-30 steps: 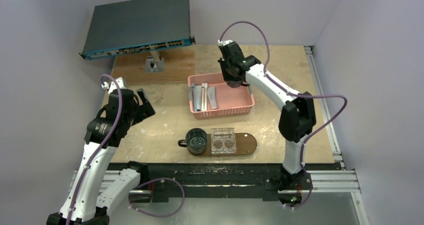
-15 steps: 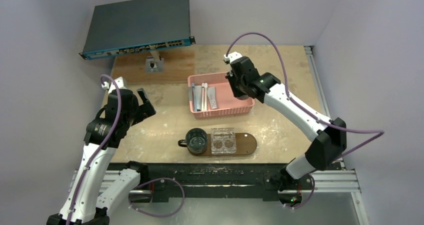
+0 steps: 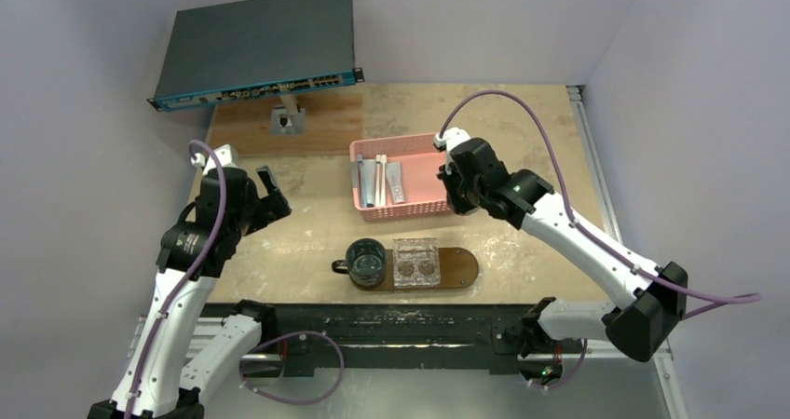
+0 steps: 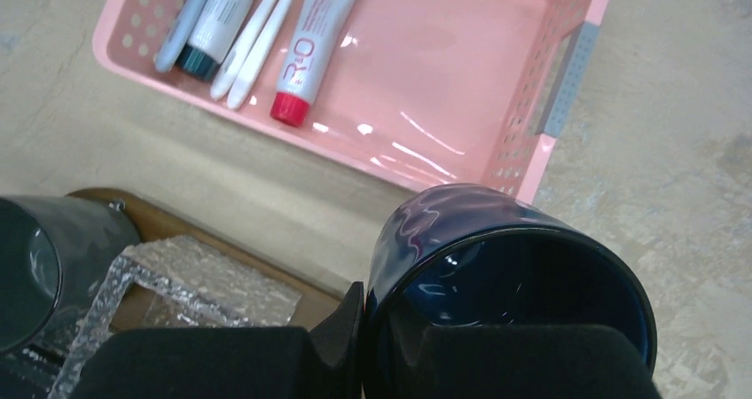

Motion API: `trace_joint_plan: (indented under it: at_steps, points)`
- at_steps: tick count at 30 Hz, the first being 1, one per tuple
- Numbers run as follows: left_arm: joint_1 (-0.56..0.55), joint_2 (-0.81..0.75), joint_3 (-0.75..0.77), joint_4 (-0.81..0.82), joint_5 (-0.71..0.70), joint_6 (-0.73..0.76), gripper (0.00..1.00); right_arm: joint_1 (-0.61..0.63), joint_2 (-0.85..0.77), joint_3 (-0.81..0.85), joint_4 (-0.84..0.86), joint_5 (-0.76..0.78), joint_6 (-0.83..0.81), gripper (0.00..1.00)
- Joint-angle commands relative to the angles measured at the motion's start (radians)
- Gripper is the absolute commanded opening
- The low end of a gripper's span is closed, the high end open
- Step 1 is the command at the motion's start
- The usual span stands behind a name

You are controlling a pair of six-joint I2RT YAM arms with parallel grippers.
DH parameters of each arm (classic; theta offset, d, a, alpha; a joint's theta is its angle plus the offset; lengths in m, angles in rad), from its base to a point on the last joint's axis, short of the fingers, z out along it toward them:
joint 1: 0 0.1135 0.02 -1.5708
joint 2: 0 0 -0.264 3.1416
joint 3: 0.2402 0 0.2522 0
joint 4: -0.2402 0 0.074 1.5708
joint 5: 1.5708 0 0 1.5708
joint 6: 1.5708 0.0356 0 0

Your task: Prepare toiletry sets of a toothbrush and toothpaste on the tray

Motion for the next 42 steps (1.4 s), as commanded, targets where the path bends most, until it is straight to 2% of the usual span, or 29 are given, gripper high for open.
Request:
trace_joint_plan:
  at_steps: [1,7,22,31,42]
  points:
    - [0.006,-0.005,-0.005,0.04,0.014,0.026,1.0,0.047,-0.078,-0.04,0.001,-0.03,0.046,0.0]
    - [0.006,-0.002,-0.005,0.042,0.019,0.028,1.0,0.15,-0.106,-0.101,-0.051,0.036,0.131,0.0]
    - [0.006,0.0,-0.004,0.044,0.021,0.03,1.0,0.199,-0.15,-0.139,-0.173,0.031,0.286,0.0]
    - [0.006,0.007,-0.002,0.045,0.027,0.03,1.0,0.226,-0.167,-0.233,-0.101,0.032,0.368,0.0]
    - [0.006,0.011,-0.003,0.044,0.028,0.03,1.0,0.242,-0.125,-0.245,-0.063,0.068,0.408,0.0]
